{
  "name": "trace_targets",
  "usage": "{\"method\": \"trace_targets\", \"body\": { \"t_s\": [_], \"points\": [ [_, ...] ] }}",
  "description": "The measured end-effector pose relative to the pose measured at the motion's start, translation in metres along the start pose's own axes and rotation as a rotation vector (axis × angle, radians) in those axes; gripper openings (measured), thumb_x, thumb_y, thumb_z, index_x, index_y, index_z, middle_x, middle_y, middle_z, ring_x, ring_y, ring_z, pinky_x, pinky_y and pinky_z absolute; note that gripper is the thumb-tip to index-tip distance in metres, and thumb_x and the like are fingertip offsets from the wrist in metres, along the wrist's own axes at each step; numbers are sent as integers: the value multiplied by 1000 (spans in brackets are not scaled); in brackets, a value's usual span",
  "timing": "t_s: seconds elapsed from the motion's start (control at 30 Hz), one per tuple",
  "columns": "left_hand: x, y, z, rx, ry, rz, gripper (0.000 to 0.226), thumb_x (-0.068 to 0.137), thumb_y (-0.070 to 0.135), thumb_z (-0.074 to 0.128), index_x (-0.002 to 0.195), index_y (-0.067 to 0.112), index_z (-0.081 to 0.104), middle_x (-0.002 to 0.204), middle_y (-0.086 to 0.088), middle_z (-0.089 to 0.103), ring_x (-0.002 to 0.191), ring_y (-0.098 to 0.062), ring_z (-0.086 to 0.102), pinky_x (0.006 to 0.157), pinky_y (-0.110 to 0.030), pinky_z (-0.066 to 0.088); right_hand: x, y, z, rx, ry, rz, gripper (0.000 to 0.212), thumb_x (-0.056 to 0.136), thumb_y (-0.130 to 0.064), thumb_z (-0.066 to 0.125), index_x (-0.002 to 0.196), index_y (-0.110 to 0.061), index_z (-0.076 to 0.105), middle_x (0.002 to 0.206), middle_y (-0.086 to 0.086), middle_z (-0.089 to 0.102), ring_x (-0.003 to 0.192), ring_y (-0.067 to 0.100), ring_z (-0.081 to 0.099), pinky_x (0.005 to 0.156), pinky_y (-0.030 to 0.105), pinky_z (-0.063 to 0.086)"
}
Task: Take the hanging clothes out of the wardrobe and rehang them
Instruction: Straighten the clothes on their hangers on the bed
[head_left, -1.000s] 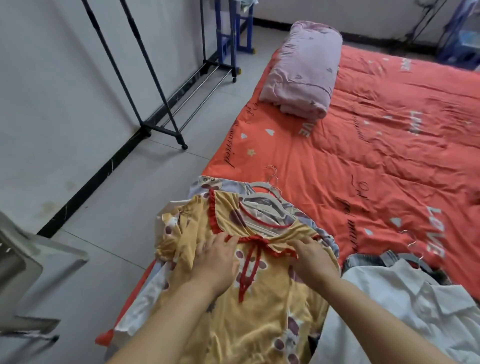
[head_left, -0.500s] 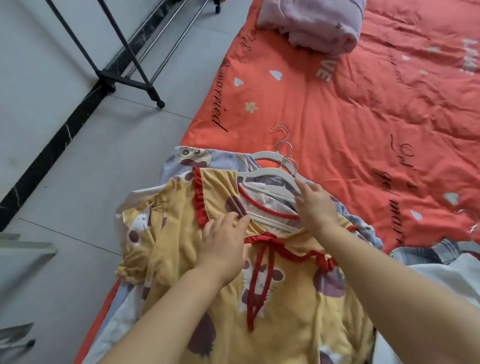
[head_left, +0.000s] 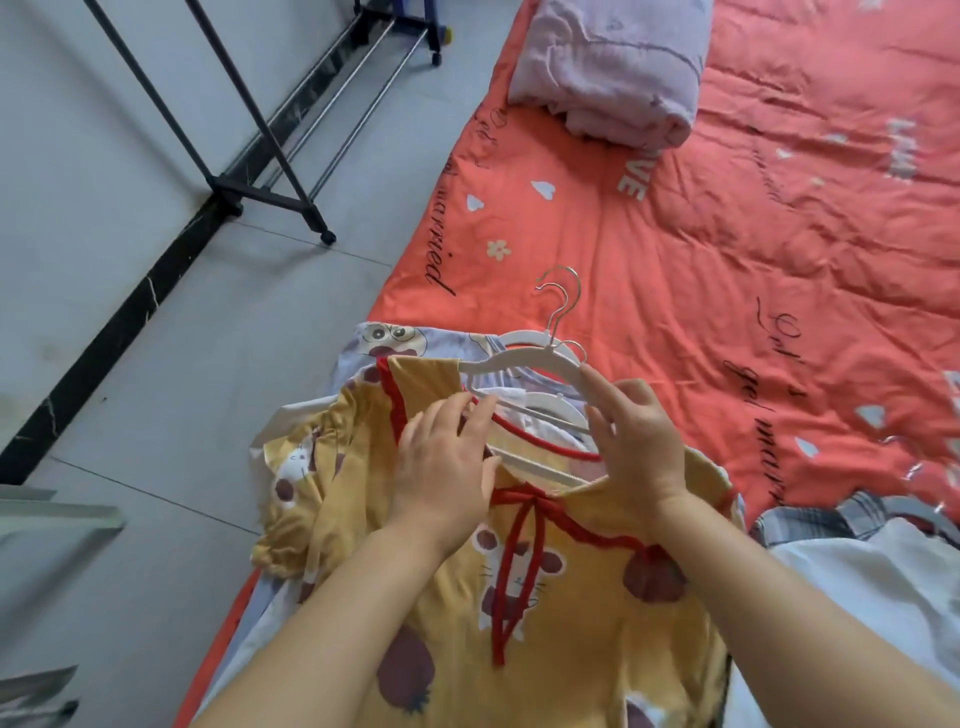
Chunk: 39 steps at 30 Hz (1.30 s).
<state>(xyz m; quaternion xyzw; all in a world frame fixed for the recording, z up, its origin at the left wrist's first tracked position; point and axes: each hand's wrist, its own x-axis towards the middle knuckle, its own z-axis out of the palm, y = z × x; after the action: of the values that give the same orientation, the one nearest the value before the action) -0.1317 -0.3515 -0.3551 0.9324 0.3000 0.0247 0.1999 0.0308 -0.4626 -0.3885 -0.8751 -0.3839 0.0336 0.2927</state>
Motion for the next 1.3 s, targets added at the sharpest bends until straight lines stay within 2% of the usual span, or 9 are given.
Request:
{"method": "trace_targets", "body": {
  "t_s": [0.13,0.17,0.33,0.43,0.53,0.7,0.93,1.13,1.3],
  "points": [
    [-7,13,-43,78,173,51,62,73,18,75,130,9,51,123,-18,57,115,-36,54,96,-49,41,-17,-36,-48,-39,140,-152,51,75,-13,60,119,-38,49,73,-2,54,58,7,48,48,14,36],
    [-11,17,-55,86,211,51,62,73,18,75,129,8,52,122,-18,58,113,-36,55,94,-50,43,-23,-45,-61,-32,182,-164,51,75,-14,59,119,-37,49,72,-2,54,61,10,47,48,11,35],
    [-46,43,-115,134,330,96,54,83,32,51,134,21,36,121,-14,59,113,-34,55,94,-53,44,-64,-82,-128,40,268,-315,52,70,-6,61,119,-24,61,73,-3,51,67,7,43,66,5,33],
    [-78,59,-144,117,384,158,48,87,33,47,133,26,36,113,-6,62,108,-28,58,93,-54,42,-90,-105,-166,83,320,-318,39,84,-18,52,120,-31,55,73,-5,53,67,5,44,61,7,36],
    [-116,71,-171,102,462,219,43,95,45,29,132,27,41,98,-2,63,93,-24,60,90,-56,42,-119,-128,-199,106,360,-341,40,84,-22,52,122,-36,52,74,-8,53,63,3,45,56,6,36],
    [-176,84,-211,32,640,344,44,87,31,44,130,23,49,77,-1,56,71,-19,55,77,-51,49,-170,-166,-246,102,413,-439,55,76,-12,66,123,-35,51,74,-8,52,58,2,47,53,9,41],
    [-260,109,-236,-21,730,533,56,78,17,65,129,31,48,72,0,58,63,-19,56,68,-32,37,-271,-196,-291,-90,554,-380,43,84,-23,52,125,-34,49,76,-3,57,55,9,55,43,23,51],
    [-338,145,-243,-97,757,700,62,71,15,65,127,33,44,75,-1,59,63,-20,58,63,-33,40,-376,-208,-327,-190,669,-252,40,86,-30,51,125,-36,50,80,-7,58,63,8,56,49,21,49],
    [-388,204,-238,-165,699,831,61,69,12,63,126,32,52,80,-2,63,66,-22,60,65,-35,43,-465,-204,-376,-270,721,-129,56,85,-34,49,135,-52,32,92,-13,50,64,8,58,49,25,50]
  ]
}}
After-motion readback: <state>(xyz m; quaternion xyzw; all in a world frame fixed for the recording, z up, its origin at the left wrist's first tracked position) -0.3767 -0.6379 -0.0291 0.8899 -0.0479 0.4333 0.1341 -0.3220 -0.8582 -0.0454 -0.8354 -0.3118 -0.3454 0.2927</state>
